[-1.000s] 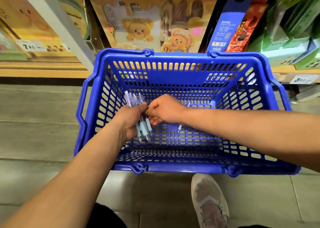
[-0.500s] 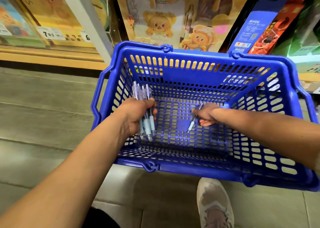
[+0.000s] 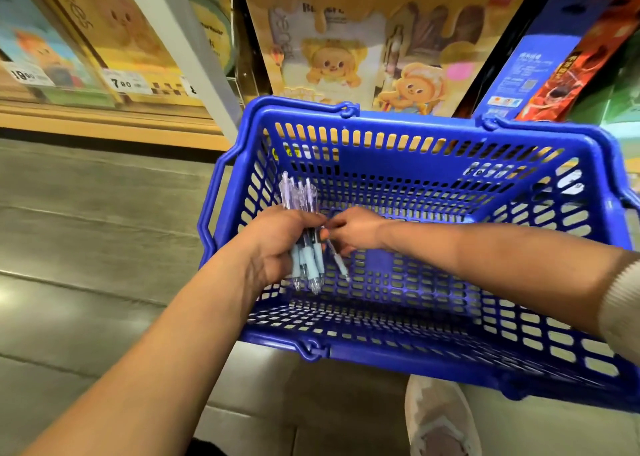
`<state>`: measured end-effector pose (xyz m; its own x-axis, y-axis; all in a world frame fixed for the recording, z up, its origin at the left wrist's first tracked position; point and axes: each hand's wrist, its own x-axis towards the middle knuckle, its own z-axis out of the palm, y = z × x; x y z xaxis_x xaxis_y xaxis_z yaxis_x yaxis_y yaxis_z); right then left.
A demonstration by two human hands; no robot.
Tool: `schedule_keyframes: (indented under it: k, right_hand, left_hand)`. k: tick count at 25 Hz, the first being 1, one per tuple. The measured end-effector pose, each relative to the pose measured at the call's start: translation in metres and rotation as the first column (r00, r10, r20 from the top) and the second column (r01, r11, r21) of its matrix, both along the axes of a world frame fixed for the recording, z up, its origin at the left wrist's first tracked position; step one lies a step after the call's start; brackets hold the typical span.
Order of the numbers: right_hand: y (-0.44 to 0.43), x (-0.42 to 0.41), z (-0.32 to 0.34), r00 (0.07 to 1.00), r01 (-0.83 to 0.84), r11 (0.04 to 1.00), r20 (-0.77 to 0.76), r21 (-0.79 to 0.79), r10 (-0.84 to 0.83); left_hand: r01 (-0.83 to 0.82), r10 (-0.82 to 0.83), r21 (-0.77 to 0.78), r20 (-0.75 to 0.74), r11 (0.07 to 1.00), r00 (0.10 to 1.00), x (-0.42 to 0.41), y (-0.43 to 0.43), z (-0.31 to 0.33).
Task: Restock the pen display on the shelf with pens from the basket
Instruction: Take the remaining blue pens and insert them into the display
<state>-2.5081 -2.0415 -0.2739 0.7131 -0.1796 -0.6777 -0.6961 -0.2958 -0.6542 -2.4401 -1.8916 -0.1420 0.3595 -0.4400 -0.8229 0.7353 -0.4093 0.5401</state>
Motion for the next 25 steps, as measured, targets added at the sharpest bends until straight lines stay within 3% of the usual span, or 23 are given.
schedule_keyframes:
  k: [3, 6, 10, 14, 18, 25]
  right_hand:
    - [0.004, 0.0, 0.044, 0.982, 0.156, 0.949, 0.057, 0.273, -0.178]
    - [0.01, -0.022, 0.097, 0.949, 0.278, 0.918, 0.063, 0.283, -0.307]
    - [0.016, -0.065, 0.201, 0.873, 0.455, 0.811, -0.002, 0.369, -0.488]
    - [0.032, -0.107, 0.334, 0.844, 0.498, 0.749, -0.047, 0.438, -0.534]
    - [0.078, -0.147, 0.499, 0.778, 0.566, 0.657, -0.058, 0.498, -0.626]
    - [0.167, -0.208, 0.718, 0.68, 0.618, 0.631, 0.083, 0.47, -0.728]
  left_hand:
    - [-0.086, 0.085, -0.015, -0.03, 0.996, 0.996, -0.01, 0.003, 0.009]
    - [-0.148, 0.142, -0.021, -0.173, 0.989, 0.975, -0.036, 0.01, 0.034]
    - [-0.132, 0.134, 0.021, -0.13, 0.991, 0.983, -0.063, 0.023, 0.111]
    - [-0.121, 0.119, -0.03, -0.078, 0.992, 0.99, -0.084, 0.044, 0.218]
    - [-0.05, 0.046, -0.075, -0.049, 0.996, 0.998, -0.108, 0.076, 0.37]
    - [0.094, -0.079, -0.184, 0.085, 0.978, 0.993, -0.142, 0.135, 0.599]
